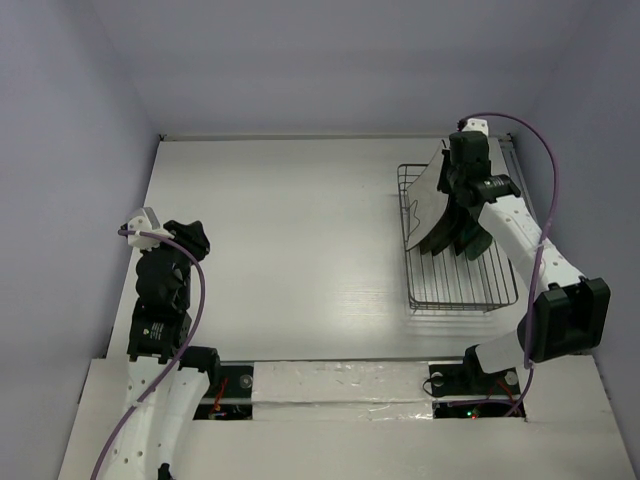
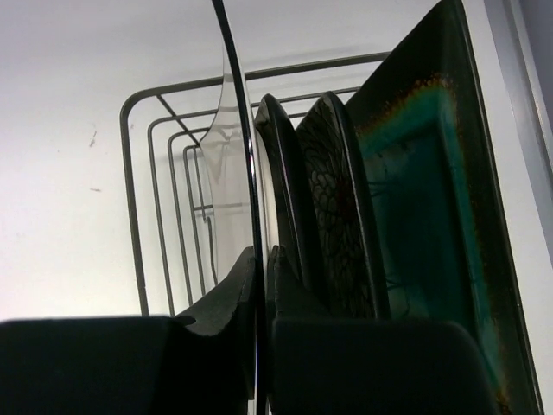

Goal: Unload the plates from the dish rack

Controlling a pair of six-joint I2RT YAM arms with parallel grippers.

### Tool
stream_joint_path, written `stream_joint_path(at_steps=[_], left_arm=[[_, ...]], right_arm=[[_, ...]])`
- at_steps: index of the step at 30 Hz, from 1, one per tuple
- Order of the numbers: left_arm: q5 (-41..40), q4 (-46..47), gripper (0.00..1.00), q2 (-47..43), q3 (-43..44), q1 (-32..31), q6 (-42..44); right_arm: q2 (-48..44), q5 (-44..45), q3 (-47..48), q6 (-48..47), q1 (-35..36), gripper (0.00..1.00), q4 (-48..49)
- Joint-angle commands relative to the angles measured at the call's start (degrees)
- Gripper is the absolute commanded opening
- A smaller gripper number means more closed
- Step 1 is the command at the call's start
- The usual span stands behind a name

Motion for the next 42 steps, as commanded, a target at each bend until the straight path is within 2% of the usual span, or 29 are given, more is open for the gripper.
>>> stream_joint_path(at_steps=[1,13,23,30,34,37,39,42], left_arm=[[0.19,2.78,0.32,0.08,-0.31,-0.63,0.14],[0.19,2.78,0.33,-0.79,-0.40,-1.69,0.14],[0.19,2.70,0.34,-0.97,-0.31,-1.69,-0.03],[0.19,2.96,0.39,-1.06,-0.49,-1.69,-0.12],[0.19,2.96,0.46,-0.97,-0.57,-1.69,-0.21],[0.19,3.14,0.57,-0.97,-0.66,-1.69,-0.30],[0.19,3.22,0.69,-1.06,-0.66,-1.69,-0.38],[0.19,3.22,0.74,-1.23,-0.66,-1.69,-0.38]], right_arm=[[1.53,0.35,3.39,1.47,0.65,0.00,-1.71],[-6.28,2.28,12.54,1.38,0.65,0.00,-3.04],[-17.54,0.00,11.66,4.37,0.65,0.00,0.92],[-20.80,-11.68,9.03,6.73,1.88,0.00,6.44],[-18.70,-17.22,4.64,14.99,5.56,0.00,15.67],[-13.26,-13.90,4.71,19.56,13.99,0.00,22.79],[-6.67,-12.75,6.03,21.76,19.08,0.00,28.92],[2.97,-13.27,8.58,28.08,22.26,0.00,34.65]])
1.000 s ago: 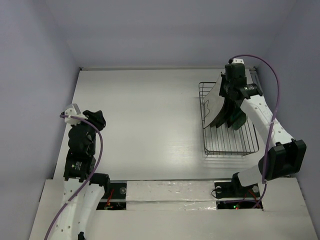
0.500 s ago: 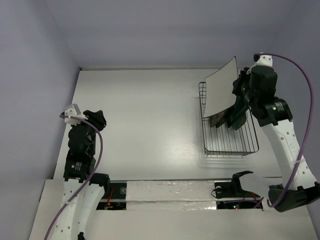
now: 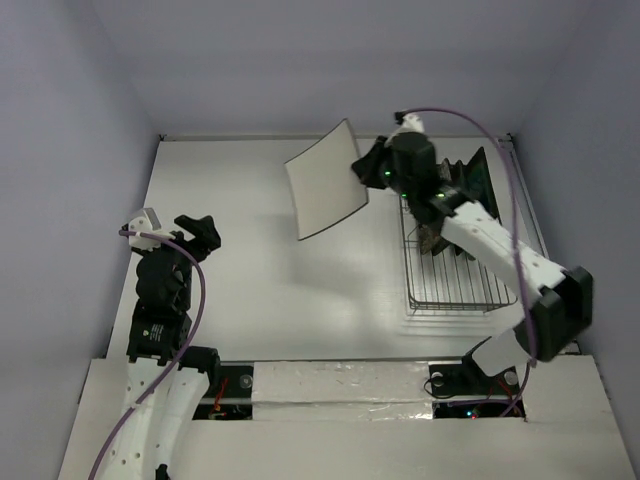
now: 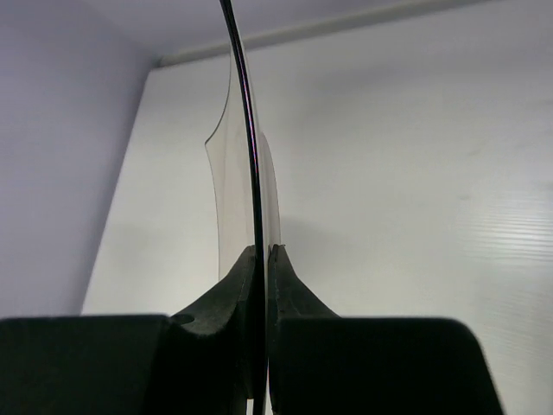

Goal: Unload the plates from the dish rack

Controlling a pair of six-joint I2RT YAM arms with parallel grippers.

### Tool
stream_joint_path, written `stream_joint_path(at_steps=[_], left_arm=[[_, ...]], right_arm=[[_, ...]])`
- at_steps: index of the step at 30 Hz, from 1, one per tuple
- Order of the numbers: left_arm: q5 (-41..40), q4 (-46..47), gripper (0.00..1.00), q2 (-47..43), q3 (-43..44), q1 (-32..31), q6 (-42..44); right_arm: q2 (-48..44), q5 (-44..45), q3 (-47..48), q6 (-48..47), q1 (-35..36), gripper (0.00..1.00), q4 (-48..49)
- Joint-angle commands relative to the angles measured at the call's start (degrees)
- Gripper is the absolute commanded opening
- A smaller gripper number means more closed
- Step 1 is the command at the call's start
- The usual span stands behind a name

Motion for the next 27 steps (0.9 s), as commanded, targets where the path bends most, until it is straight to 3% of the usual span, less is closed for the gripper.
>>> stream_joint_path(at_steps=[1,10,20,23,24,27], left_arm=[[0.19,2.98,0.75,-0.80,-0.55,-0.27,0.07],[0.19,2.98,0.76,-0.62,-0.73,-0.27,-0.01],[0.19,3.33,0.76,-1.06,-0.82,-0.27,0.07],[0.19,3.25,0.76,-1.23,-0.81,-0.27,0.07],[0.19,3.25,0.75,-1.24,-0.82,-0.27,-0.01],[0.19,3.33,0.75,-1.41,-0.82,-0.27,-0.10]], right_arm=[[7.45,-2.45,5.13,13.46,4.15,0.00,25.95],[32.40,-4.03,19.27,24.64,7.14,0.00,31.45],[44.82,-5.79,24.12,29.22,9.96,0.00,27.67],[47.72,-7.37,24.56,30.45,10.48,0.22,26.00],[48.86,-9.90,24.38,30.72,10.48,0.38,26.00],[49.57,-11.06,22.72,31.16,10.48,0.53,25.55]])
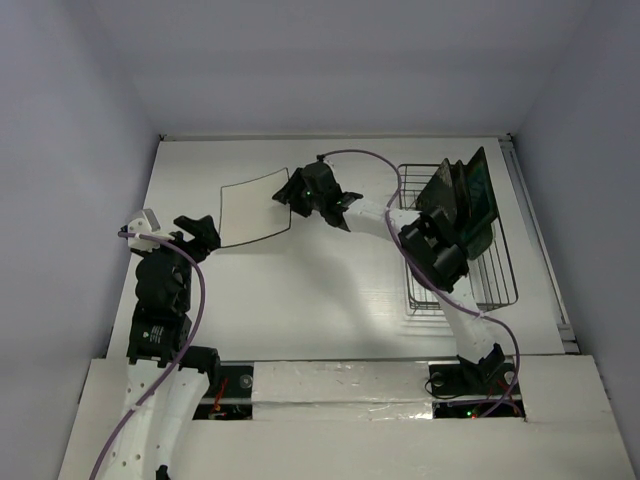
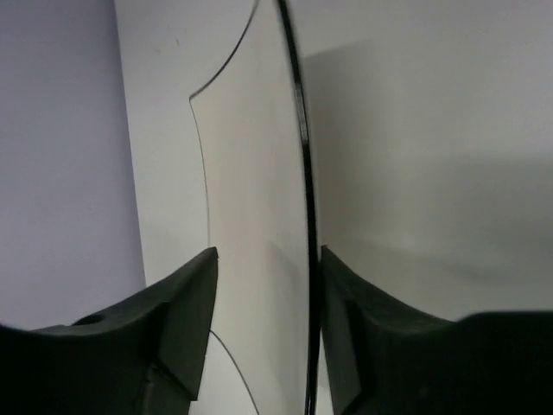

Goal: Unload the plates from the dish rack

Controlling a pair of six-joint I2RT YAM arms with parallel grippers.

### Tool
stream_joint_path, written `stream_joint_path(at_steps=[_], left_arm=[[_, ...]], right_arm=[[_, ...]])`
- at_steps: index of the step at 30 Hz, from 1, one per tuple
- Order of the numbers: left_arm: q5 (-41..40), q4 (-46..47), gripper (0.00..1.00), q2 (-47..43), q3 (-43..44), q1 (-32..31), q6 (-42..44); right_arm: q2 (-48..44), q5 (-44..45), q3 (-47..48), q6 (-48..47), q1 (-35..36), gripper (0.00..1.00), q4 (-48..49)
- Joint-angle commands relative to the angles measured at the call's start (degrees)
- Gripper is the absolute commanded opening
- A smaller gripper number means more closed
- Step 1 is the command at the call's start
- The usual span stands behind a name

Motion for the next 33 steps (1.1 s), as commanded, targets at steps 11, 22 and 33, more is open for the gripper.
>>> stream_joint_path(at_steps=[11,22,33], left_arm=[[0.19,2.61,0.75,-1.00,-0.36,-0.27,0.01],[0.19,2.26,0.75,-2.14,-0.36,-0.27,0.10],[0.19,2.61,0.00,-3.63,-0.44,-0.79,0.80]], right_arm=[[-1.23,-4.42,2.68,-4.98,0.69,0.98,-1.75],[-5.77,-0.81,7.01,-21.23,-1.33,0.99,-21.01],[-48.20,23.45,-16.89,-38.03,-10.62,0.00,-32.42]])
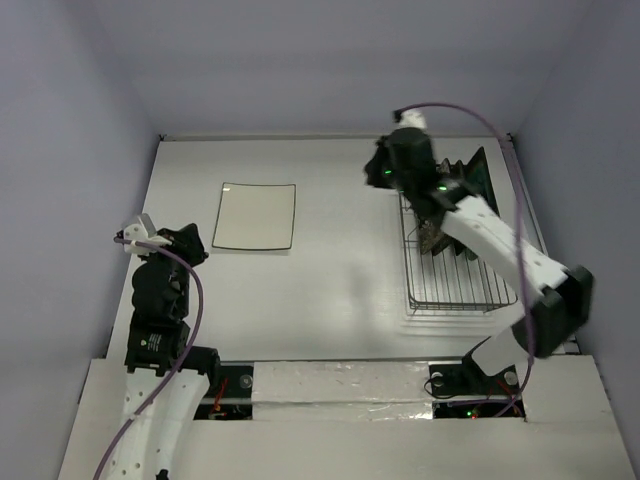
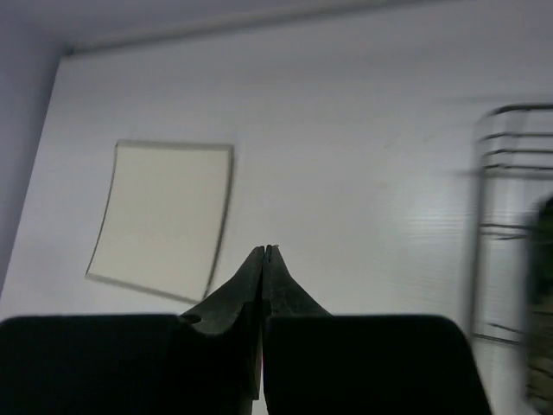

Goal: Unload the plates from the dish rack

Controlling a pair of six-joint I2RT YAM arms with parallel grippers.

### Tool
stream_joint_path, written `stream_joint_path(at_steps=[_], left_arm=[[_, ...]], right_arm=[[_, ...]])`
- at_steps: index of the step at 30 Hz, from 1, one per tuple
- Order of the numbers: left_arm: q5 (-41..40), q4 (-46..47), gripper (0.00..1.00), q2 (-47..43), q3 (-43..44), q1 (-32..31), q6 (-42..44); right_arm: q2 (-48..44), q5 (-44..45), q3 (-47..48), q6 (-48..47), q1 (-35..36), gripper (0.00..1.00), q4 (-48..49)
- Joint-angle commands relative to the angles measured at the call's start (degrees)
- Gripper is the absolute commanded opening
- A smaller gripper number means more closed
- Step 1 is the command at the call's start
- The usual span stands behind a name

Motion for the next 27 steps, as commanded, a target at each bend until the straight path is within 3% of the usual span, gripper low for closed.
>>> stream_joint_path(at_steps=[1,3,4,6,7,10,16,27], left_arm=[[0.21,2.61,0.00,-1.23,-0.33,-0.62,0.47],[0.21,2.44,0.00,-1.84,-0.42,-1.32,0.47],[0.21,2.44,0.00,-1.93,-0.42,-1.84,0.38],[0.21,2.17,0.06,-2.11,-0.25,-2.37,0.30],[0.21,2.17,0.14,-2.20,-0.25,-2.90,0.30],[0.21,1.91,0.27,-2.46,-0.07,-3.43,0.38],[0.21,1.73,0.35,-3.95,-0.16,-3.43,0.30],[0.21,2.08,0.37,-3.78,-0.25,-3.96,0.30]], right_arm=[[-13.62,13.46,-5.31,-8.02,-6.95,0.00,-9.10],[-20.02,15.24,-7.70,-9.17,-9.49,0.00,-12.11],[-21.54,15.68,-8.05,-9.70,-12.03,0.05,-14.38],[-23.04,15.16,-7.45,-11.71,-15.20,0.18,-16.68],[-22.00,15.33,-6.31,-12.24,-17.31,0.33,-20.78],[-19.28,15.51,-2.52,-13.48,-19.26,0.46,-25.11],[-11.89,13.14,1.43,-14.88,-20.41,0.47,-28.29],[-5.47,14.01,2.50,-14.80,-21.46,0.44,-27.33]])
